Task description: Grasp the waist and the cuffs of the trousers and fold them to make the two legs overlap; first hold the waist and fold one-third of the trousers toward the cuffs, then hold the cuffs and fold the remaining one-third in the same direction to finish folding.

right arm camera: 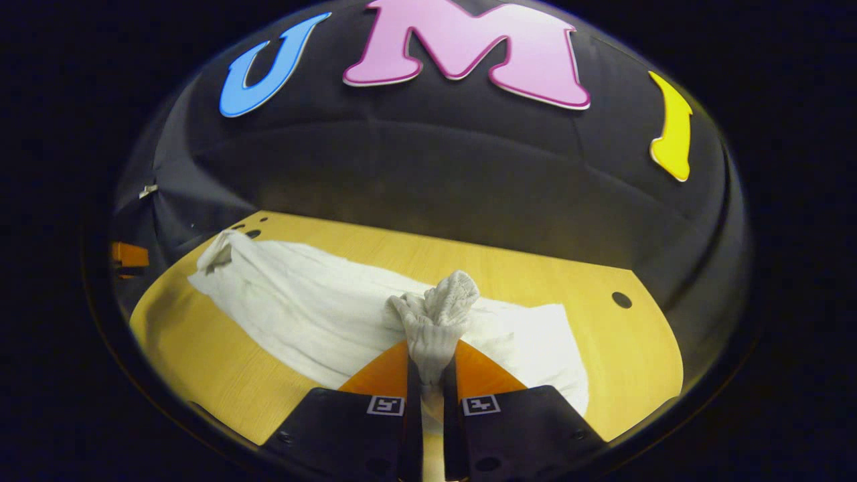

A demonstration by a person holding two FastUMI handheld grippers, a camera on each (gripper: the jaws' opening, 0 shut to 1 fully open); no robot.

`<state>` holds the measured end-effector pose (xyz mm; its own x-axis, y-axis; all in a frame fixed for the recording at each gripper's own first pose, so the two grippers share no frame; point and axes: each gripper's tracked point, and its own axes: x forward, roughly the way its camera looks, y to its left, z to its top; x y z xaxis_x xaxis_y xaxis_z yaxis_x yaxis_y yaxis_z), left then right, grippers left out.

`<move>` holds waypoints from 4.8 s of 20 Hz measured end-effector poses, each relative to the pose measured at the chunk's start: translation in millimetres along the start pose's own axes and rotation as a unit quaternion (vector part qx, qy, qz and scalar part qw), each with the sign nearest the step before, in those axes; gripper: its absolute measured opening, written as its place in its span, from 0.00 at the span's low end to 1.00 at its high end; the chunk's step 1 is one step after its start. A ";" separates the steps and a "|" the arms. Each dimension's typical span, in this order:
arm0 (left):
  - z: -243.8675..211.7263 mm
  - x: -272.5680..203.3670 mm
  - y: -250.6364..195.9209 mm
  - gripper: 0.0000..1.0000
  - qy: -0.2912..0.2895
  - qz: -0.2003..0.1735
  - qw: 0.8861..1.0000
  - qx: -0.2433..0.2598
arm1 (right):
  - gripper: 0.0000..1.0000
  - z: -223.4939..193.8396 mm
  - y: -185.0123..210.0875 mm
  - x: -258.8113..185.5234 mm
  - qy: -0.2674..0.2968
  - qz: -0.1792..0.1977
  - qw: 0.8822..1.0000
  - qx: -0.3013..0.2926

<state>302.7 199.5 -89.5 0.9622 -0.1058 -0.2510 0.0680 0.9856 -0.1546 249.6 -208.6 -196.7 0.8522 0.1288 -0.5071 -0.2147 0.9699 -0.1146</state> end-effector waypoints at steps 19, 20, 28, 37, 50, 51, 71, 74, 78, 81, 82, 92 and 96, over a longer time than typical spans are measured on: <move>13.8 179.4 -9.6 0.96 0.024 -0.006 0.998 0.055 | 0.98 -47.5 -39.1 -165.6 0.078 -0.032 0.996 0.024; 10.9 184.0 -11.0 0.96 0.029 -0.006 0.998 0.056 | 0.98 -51.8 -37.6 -178.9 0.086 -0.031 0.996 0.024; -14.7 199.5 -13.4 0.96 0.087 0.016 0.976 0.201 | 0.98 -56.8 -36.6 -237.3 0.112 -0.043 0.991 0.057; -25.1 194.4 -37.1 0.41 0.091 0.004 0.972 0.217 | 0.98 -49.1 -55.9 -268.3 0.108 -0.080 0.989 0.064; -10.2 157.9 -41.5 0.06 0.066 0.001 0.990 0.122 | 0.98 -59.7 -82.5 -282.6 0.093 -0.131 0.983 0.092; -1.6 152.3 -47.6 0.06 0.055 -0.007 0.992 0.113 | 0.98 -60.0 -88.0 -284.5 0.089 -0.139 0.982 0.096; 72.3 8.3 -332.9 0.05 -0.068 -0.119 0.975 0.177 | 0.98 -59.1 -219.8 -318.9 0.046 -0.184 0.972 0.135; 58.0 -8.3 -388.8 0.05 -0.068 -0.133 0.972 0.182 | 0.98 -58.8 -241.0 -315.2 0.039 -0.170 0.976 0.131; 31.3 -22.3 -455.9 0.05 -0.073 -0.149 0.966 0.200 | 0.98 -53.6 -266.5 -307.0 0.026 -0.143 0.981 0.131; -0.3 -25.6 -498.1 0.05 -0.066 -0.153 0.964 0.208 | 0.98 -54.4 -285.9 -303.5 0.020 -0.123 0.984 0.130; -11.0 -27.9 -510.0 0.08 -0.059 -0.156 0.964 0.205 | 0.98 -56.7 -291.4 -303.3 0.020 -0.116 0.985 0.129; -117.2 -25.3 -580.0 0.15 -0.010 -0.158 0.960 0.230 | 0.99 -78.7 -322.0 -307.4 0.027 -0.060 0.990 0.124; -146.6 -27.7 -584.2 0.28 0.014 -0.158 0.955 0.250 | 0.99 -87.1 -319.0 -305.8 0.035 -0.052 0.990 0.130</move>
<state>197.6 -392.7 -132.2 0.8653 -0.4056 -0.2946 0.4790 0.8423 0.2471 16.0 -575.4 -79.4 0.8262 0.0189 -0.5630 0.0106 0.9987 0.0491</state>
